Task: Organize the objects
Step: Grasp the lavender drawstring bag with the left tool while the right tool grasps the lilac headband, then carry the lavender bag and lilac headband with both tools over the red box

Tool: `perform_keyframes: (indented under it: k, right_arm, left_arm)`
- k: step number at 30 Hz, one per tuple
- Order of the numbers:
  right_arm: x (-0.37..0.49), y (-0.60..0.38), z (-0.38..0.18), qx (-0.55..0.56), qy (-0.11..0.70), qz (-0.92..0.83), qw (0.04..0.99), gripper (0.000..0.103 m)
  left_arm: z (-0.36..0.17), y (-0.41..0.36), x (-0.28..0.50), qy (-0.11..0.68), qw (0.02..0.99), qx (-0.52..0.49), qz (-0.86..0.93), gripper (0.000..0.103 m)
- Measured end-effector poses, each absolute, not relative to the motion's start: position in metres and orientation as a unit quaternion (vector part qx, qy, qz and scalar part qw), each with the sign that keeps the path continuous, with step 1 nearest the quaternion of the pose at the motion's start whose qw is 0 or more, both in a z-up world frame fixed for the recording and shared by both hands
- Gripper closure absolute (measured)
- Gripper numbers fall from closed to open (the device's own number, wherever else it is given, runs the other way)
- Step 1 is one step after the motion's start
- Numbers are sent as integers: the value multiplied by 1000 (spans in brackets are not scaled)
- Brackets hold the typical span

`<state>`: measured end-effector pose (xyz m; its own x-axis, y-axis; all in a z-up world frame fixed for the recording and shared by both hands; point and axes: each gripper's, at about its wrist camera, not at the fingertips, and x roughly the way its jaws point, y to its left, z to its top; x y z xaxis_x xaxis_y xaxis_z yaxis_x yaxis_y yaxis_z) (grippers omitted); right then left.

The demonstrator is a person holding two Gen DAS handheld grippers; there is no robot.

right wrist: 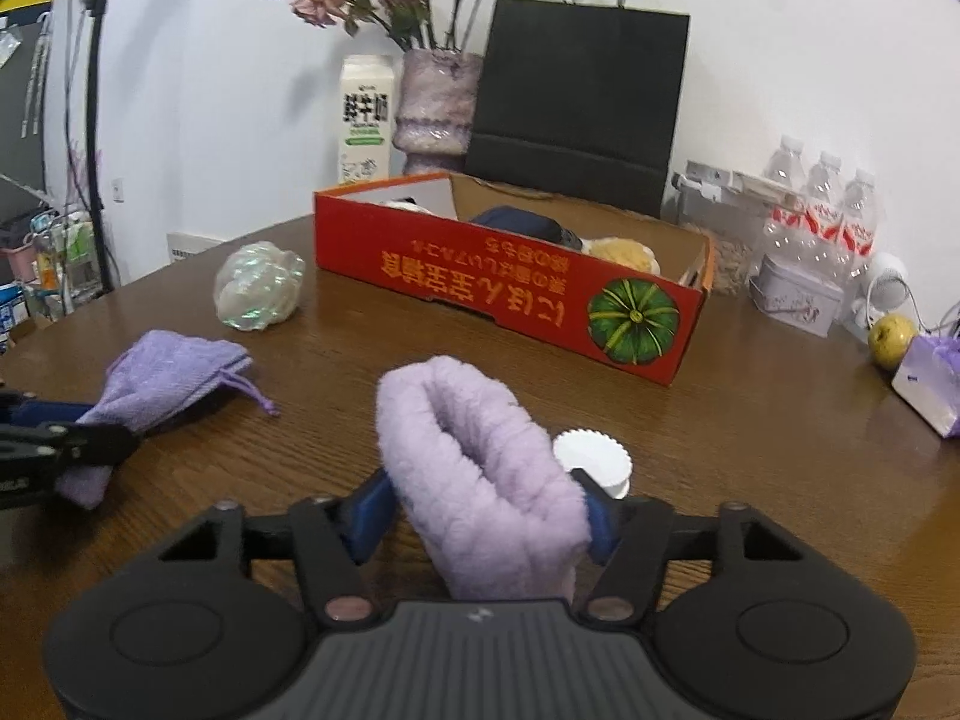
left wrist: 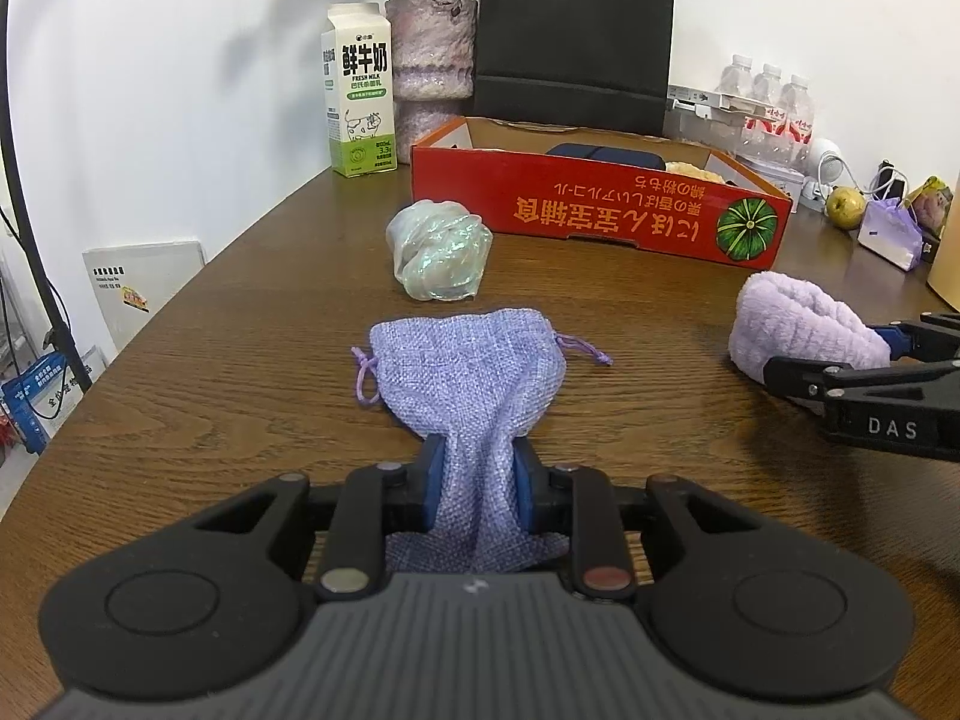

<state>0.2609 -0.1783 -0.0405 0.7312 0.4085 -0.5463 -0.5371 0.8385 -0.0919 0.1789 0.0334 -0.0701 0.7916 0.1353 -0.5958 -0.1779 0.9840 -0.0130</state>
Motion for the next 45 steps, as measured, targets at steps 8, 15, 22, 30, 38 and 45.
perform_keyframes:
  k: [8, 15, 22, 30, 38, 45]
  right_arm:
    - [245, -179, -41, -122, 273, 274, 914, 65]
    - [242, -181, -39, -110, 271, 268, 918, 70]
    - [235, -180, -32, -101, 253, 278, 921, 75]
    - [232, -178, -24, -90, 242, 285, 923, 75]
    - [237, -175, -17, -85, 235, 289, 924, 75]
    - [249, -171, -5, -80, 222, 289, 928, 75]
  left_arm:
    - [-70, 33, 179, 312, 946, -34, 82, 78]
    - [-70, 33, 180, 312, 946, -32, 83, 78]
    - [-69, 33, 180, 313, 946, -33, 83, 78]
    - [-62, 29, 183, 311, 947, -33, 75, 85]
    - [-44, 20, 191, 285, 956, -20, 71, 91]
    - [-27, 12, 206, 267, 961, -8, 66, 91]
